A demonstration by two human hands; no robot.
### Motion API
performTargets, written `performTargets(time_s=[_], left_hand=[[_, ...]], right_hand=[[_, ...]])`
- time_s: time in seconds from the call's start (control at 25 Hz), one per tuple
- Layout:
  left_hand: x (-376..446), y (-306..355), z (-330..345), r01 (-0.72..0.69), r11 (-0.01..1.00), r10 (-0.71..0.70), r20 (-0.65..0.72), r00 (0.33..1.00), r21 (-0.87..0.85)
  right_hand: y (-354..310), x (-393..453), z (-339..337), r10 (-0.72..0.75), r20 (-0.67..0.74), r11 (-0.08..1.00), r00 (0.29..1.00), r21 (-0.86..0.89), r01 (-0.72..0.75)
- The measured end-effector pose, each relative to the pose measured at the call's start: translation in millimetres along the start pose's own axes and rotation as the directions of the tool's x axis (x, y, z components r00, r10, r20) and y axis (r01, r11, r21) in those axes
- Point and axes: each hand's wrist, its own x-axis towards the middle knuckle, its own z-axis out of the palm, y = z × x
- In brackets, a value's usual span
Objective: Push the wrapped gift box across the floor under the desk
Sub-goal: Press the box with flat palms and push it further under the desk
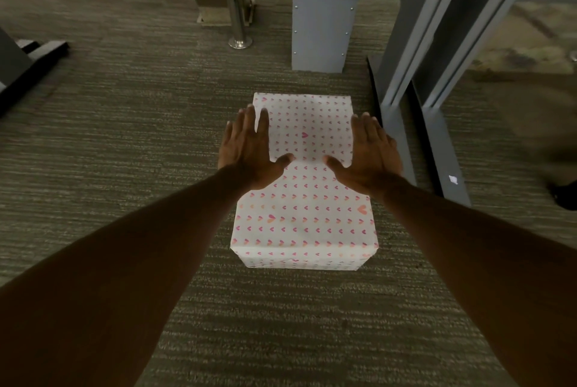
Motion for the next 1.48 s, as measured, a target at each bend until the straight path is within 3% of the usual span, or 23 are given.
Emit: performTargets(time_s=[0.28,1.08,1.48], left_hand=[[0,8,-12,-0.068,0.995,0.07,-0.029,0.997,0.069],[5,8,-14,-0.063,0.997,0.064,-0.041,0.997,0.037],[0,-10,2,0.024,0.995,-0.014,0.103,0.995,-0.094]], right_hand=[[-7,2,-11,-0.061,-0.031,0.993,0.998,-0.105,0.057],[-7,1,-21,-0.053,-0.012,0.995,0.999,-0.08,0.052],[4,1,-5,0.048,-0.034,0.999,0.998,0.026,-0.047]])
